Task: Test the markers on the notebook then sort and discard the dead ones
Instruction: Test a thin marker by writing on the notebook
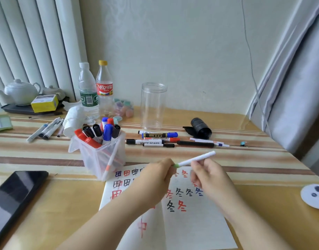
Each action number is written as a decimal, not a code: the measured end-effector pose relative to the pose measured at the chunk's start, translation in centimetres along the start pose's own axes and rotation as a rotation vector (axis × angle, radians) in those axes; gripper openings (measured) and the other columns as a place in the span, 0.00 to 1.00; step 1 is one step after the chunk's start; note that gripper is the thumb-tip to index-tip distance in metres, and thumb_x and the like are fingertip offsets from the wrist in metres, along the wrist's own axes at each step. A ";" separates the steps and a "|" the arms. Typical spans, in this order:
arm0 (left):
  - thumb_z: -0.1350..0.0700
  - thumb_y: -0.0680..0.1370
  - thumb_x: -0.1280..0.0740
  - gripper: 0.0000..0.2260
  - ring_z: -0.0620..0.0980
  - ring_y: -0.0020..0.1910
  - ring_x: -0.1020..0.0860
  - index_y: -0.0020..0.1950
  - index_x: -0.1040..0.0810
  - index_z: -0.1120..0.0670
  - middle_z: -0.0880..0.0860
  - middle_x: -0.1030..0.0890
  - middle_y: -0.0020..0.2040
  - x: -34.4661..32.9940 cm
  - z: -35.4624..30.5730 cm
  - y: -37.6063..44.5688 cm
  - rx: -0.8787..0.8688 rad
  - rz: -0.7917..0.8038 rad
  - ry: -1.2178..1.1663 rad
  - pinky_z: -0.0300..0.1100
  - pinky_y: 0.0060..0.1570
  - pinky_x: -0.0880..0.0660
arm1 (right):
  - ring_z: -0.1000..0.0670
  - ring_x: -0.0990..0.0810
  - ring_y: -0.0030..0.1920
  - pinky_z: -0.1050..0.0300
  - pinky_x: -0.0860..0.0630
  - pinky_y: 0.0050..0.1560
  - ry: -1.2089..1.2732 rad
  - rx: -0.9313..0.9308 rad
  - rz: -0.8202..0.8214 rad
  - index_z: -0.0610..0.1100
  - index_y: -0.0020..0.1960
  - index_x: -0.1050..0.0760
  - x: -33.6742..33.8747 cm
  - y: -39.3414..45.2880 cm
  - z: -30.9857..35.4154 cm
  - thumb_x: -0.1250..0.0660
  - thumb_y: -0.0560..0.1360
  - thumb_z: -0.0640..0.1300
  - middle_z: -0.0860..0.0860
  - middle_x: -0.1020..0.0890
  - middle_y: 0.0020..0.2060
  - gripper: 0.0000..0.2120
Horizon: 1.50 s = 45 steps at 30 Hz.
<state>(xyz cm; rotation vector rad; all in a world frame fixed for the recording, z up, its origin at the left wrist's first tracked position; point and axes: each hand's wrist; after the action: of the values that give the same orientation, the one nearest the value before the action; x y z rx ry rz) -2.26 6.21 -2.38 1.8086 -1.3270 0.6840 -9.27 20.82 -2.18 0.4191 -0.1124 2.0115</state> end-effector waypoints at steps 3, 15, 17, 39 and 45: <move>0.52 0.81 0.46 0.09 0.50 0.38 0.25 0.50 0.27 0.54 0.51 0.24 0.42 0.0 0.8 -1.5 -0.008 0.067 0.076 0.39 0.36 0.31 | 0.56 0.34 0.30 0.66 0.37 0.33 -0.636 0.428 -0.200 0.47 0.32 0.33 0.7 -1.9 -0.7 0.36 0.74 0.50 0.58 0.32 0.25 0.14; 0.54 0.81 0.46 0.10 0.47 0.33 0.28 0.45 0.27 0.54 0.54 0.22 0.43 1.0 0.0 -4.5 -0.048 0.276 0.131 0.33 0.31 0.35 | 0.55 0.27 0.23 0.61 0.36 0.20 -1.176 0.911 0.091 0.51 0.42 0.22 -1.4 -3.4 -2.2 0.35 0.74 0.50 0.56 0.27 0.24 0.05; 0.53 0.81 0.47 0.10 0.42 0.26 0.33 0.44 0.29 0.52 0.54 0.24 0.41 1.4 -0.1 -4.7 -0.055 0.291 0.144 0.31 0.27 0.36 | 0.53 0.29 0.19 0.62 0.39 0.18 -1.145 0.851 0.096 0.52 0.50 0.20 -1.2 -3.5 -2.2 0.52 0.81 0.53 0.55 0.29 0.21 0.21; 0.55 0.79 0.42 0.07 0.45 0.43 0.29 0.51 0.25 0.55 0.48 0.28 0.47 -0.7 0.8 -1.2 -0.139 0.126 0.064 0.36 0.43 0.34 | 0.53 0.25 0.29 0.64 0.25 0.29 0.679 -0.281 0.153 0.37 0.50 0.24 2.4 -3.4 -1.1 0.43 0.79 0.33 0.41 0.18 0.35 0.09; 0.56 0.73 0.34 0.08 0.52 0.46 0.25 0.49 0.18 0.56 0.49 0.24 0.44 -3.4 2.0 -1.1 -0.155 -0.059 0.004 0.41 0.45 0.30 | 0.54 0.38 0.21 0.63 0.40 0.24 0.327 -0.137 0.004 0.43 0.42 0.27 0.9 -3.2 -3.2 0.43 0.80 0.50 0.48 0.30 0.21 0.14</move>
<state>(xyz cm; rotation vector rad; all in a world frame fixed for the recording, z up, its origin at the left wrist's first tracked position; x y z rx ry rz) -2.31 6.49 -6.43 1.7139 -1.2830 0.5382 -7.62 23.86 -5.18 0.0012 -0.0473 2.0346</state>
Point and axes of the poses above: each hand's wrist, its own y-axis towards the middle knuckle, its own x-axis out of the back of the hand, z = x × y
